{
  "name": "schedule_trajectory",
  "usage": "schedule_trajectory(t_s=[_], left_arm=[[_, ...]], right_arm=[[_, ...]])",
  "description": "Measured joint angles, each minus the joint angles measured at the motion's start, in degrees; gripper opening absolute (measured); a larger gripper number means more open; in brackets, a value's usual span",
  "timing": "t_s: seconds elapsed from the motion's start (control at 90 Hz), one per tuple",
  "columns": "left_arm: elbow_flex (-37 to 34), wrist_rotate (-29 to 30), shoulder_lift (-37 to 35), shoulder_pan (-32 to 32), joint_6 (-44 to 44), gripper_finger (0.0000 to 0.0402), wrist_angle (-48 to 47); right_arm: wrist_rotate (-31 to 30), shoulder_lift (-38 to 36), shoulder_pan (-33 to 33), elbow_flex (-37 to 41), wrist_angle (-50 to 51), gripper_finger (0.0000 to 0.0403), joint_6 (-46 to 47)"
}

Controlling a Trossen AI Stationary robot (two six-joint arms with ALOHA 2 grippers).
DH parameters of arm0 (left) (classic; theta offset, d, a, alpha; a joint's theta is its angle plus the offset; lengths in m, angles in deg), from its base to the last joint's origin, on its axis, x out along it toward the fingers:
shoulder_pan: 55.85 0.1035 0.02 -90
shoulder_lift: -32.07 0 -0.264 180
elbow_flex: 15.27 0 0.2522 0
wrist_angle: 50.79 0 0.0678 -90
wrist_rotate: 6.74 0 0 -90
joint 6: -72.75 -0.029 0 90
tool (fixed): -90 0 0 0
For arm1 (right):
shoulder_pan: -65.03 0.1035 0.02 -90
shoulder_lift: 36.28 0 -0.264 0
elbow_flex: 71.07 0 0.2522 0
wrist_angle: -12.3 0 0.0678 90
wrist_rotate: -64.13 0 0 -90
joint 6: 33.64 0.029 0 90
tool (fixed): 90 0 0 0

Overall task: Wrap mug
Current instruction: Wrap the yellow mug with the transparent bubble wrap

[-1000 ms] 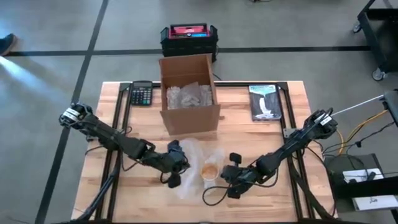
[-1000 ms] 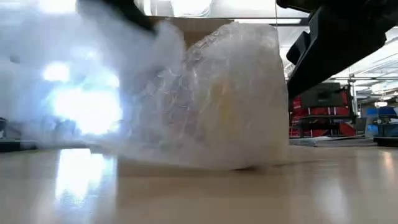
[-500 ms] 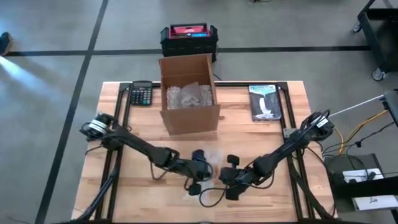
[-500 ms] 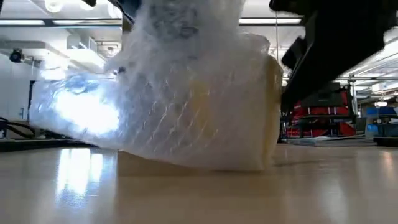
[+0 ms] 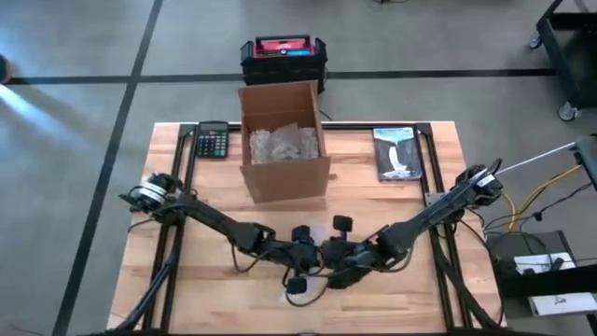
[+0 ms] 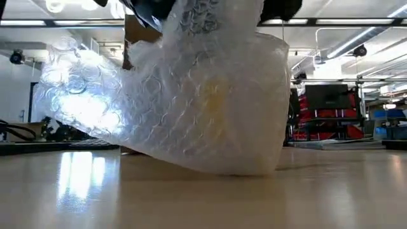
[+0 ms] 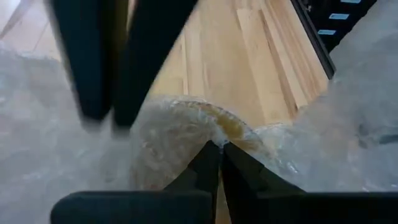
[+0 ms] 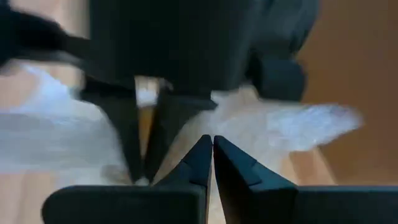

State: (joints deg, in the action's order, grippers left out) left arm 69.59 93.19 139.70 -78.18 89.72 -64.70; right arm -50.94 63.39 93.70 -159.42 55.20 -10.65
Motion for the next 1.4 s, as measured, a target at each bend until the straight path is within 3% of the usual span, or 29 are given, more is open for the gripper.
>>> schedule_trajectory(t_s=[0.089,0.322,0.533,0.722,0.856,1.056,1.211,1.4], left_arm=[[0.4,-0.1,0.0,0.0,0.0,0.0024,-0.9],[2.5,-1.3,-2.1,0.0,-2.3,0.0113,-6.1],[5.2,0.2,-10.3,-0.1,-0.5,0.0182,-18.9],[0.1,3.3,-18.5,-2.6,4.9,0.0202,-26.7],[-10.1,3.4,-19.8,-3.8,10.1,0.0192,-24.4],[-24.3,3.6,-17.8,-3.5,12.4,0.0144,2.4],[-24.9,4.3,-17.9,-2.1,7.7,0.0084,18.0],[-21.6,4.0,-17.8,-1.6,-0.4,0.0008,19.8]], right_arm=[[5.7,2.8,-0.3,0.0,-0.6,0.0002,1.2],[6.9,4.9,0.0,-0.1,-0.7,0.0002,3.2],[7.6,4.6,-0.9,-0.1,-0.6,0.0002,1.9],[7.5,4.6,-1.2,-0.1,-0.7,0.0002,1.9],[7.5,4.5,-1.2,-0.1,-0.8,0.0002,1.5],[7.1,4.5,-1.3,-0.1,-1.2,0.0002,1.4],[7.1,4.5,-1.3,-0.1,-1.3,0.0002,1.4],[7.1,4.4,-1.5,-0.2,-1.6,0.0002,0.9]])
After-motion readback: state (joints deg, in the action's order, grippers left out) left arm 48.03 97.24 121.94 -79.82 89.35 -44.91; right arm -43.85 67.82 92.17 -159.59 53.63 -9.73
